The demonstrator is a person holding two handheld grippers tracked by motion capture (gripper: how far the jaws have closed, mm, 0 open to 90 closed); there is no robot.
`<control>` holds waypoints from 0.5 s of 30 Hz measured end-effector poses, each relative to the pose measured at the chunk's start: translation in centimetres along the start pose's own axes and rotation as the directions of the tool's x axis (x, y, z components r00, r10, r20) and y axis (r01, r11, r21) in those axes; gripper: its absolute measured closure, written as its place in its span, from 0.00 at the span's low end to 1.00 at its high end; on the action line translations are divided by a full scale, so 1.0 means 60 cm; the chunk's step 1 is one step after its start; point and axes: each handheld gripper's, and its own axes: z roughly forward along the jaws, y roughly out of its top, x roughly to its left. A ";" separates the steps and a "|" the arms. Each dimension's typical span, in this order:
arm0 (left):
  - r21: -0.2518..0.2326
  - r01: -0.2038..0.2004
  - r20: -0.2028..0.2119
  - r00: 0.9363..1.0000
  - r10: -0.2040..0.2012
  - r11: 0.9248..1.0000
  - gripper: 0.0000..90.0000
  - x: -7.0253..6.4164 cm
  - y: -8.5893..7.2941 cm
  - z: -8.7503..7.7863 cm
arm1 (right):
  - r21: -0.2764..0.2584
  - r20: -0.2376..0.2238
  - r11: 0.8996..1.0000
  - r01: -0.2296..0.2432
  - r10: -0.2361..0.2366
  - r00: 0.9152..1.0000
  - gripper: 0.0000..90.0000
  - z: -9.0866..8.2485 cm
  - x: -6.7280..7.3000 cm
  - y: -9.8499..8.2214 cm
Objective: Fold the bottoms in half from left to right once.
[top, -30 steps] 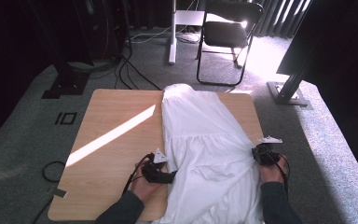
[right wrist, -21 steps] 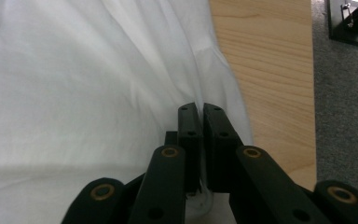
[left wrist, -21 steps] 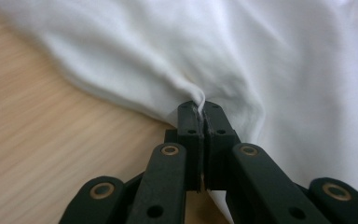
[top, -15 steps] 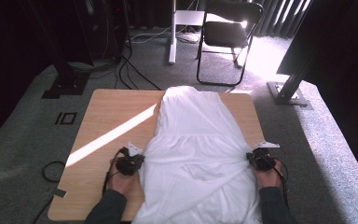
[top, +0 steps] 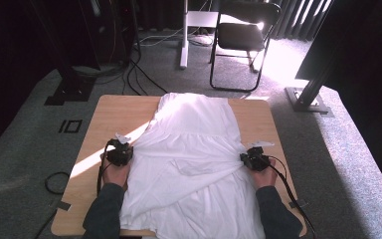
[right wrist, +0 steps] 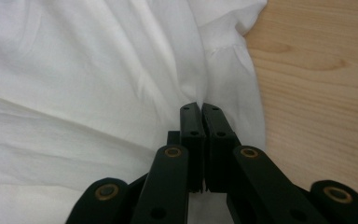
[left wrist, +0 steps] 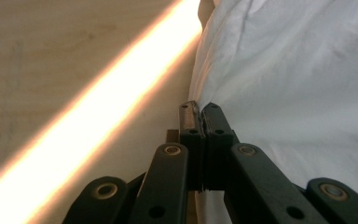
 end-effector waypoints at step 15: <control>-0.100 -0.093 0.120 0.987 0.105 0.991 0.64 -0.047 0.007 -0.076 | -0.120 0.104 0.990 -0.075 0.088 0.991 0.95 -0.114 -0.060 -0.007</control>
